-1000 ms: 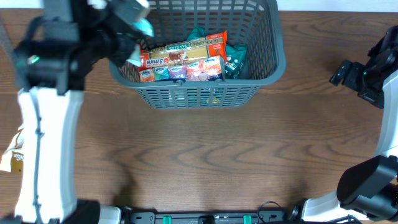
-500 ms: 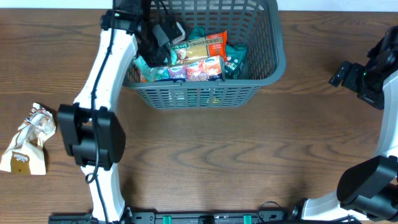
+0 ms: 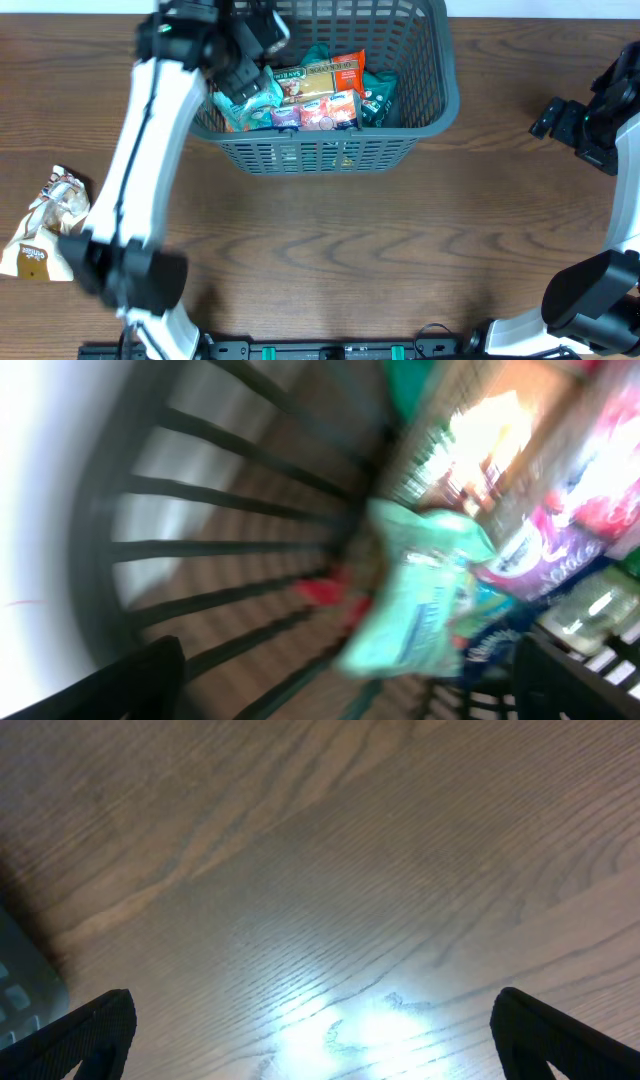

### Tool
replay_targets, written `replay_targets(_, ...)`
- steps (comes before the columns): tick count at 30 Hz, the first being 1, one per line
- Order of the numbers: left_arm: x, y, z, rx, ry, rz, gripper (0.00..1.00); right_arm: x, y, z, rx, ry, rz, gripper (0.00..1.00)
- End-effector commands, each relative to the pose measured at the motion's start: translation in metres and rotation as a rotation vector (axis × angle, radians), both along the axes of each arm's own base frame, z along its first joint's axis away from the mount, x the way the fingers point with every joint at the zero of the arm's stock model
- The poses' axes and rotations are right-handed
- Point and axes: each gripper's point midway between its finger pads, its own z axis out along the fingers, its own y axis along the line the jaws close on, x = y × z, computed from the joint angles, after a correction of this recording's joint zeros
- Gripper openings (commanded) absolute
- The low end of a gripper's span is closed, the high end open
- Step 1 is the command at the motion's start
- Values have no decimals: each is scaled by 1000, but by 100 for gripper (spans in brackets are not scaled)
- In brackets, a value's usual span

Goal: Pack container
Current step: 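Lift the wipe pouch and drop it into the basket with the left gripper, then withdraw the left gripper and lower it onto the clear mushroom bag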

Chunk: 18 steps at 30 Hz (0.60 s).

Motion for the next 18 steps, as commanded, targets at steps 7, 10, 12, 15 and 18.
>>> replay_targets(7, -77, 129, 120, -7, -238, 575, 99, 0, -1, 1, -3, -3, 1, 99)
replay_targets(10, -106, 187, 118, -51, -217, 846, 99, 0, -1, 1, -3, -3, 1, 99)
replay_targets(12, -125, 225, 117, -129, -224, 1059, 99, 0, -1, 1, -2, -3, 1, 99)
replay_targets(15, -156, 273, 102, -178, -177, 1278, 99, 0, -1, 1, -3, -3, 2, 99)
replay_targets(18, -168, 301, 83, -222, -134, 1353, 99, 0, -1, 1, -3, -3, 1, 99)
